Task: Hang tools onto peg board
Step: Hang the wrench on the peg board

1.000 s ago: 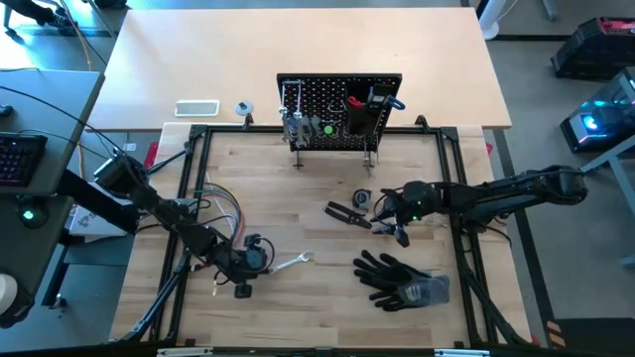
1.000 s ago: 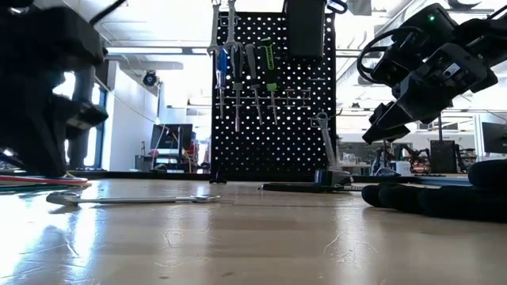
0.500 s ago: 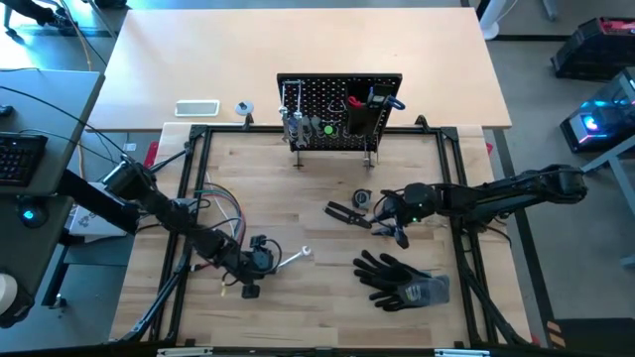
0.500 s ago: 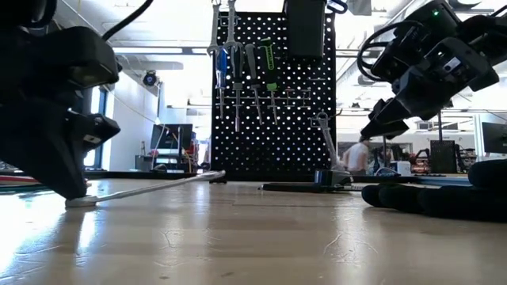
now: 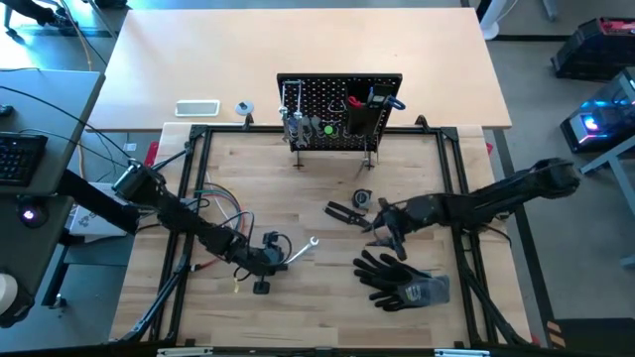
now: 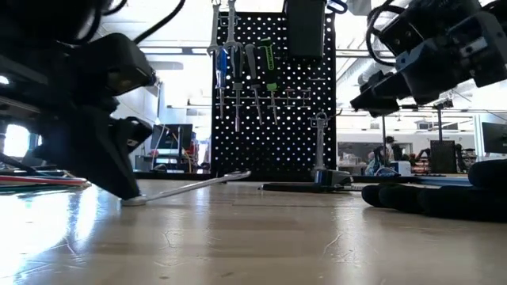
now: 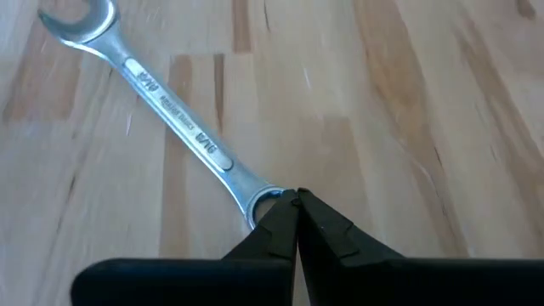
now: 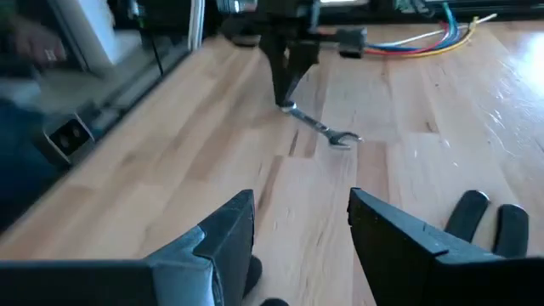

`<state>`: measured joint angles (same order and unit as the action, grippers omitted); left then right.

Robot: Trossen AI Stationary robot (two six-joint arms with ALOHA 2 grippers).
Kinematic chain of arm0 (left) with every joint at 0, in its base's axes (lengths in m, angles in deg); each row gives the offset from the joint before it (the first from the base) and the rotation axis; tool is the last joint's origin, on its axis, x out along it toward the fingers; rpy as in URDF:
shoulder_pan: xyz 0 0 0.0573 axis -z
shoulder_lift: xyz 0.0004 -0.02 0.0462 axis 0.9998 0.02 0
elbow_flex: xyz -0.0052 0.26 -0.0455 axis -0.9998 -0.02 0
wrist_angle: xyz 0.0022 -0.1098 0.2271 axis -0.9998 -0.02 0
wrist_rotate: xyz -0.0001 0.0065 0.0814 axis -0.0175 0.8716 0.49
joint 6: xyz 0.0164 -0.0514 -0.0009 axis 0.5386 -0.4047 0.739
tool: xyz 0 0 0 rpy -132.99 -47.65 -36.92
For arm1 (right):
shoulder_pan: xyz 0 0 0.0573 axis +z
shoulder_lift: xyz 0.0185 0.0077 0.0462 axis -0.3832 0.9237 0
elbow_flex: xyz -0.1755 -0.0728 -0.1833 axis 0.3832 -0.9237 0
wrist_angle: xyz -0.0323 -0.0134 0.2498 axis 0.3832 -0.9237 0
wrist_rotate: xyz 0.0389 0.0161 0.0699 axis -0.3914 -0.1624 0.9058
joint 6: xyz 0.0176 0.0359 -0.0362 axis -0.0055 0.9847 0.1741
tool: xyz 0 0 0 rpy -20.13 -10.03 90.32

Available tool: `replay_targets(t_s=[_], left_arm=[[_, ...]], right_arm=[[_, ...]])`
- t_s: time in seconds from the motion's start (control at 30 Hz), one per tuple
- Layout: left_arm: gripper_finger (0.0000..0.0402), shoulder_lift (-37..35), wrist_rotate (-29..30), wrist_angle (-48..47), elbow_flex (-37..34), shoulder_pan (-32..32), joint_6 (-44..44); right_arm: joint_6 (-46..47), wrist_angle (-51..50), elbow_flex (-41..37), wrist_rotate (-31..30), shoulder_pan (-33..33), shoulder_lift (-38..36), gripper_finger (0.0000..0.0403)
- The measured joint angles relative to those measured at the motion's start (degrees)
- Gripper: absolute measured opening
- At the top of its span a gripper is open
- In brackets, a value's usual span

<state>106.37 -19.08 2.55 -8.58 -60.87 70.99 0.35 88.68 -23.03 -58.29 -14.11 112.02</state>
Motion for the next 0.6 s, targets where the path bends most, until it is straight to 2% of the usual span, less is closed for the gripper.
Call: replay_targets(t_s=[0.13, 0.3, 0.6], left_arm=[[0.0, 1.82, -2.34, 4.01, 0.02, -1.9, 3.09], [0.0, 2.58, -4.84, 6.49, -0.06, -4.23, 6.61], [0.0, 2.6, -6.86, 6.82, -0.13, -5.89, 9.12]], right_arm=[[-2.57, 0.81, 3.38, -3.97, 3.66, 6.35, 0.0185], [-5.23, -0.89, 12.53, -4.19, 4.77, 16.63, 0.0186], [-18.18, -23.19, 37.1, -2.94, 1.98, 35.06, 0.0201]])
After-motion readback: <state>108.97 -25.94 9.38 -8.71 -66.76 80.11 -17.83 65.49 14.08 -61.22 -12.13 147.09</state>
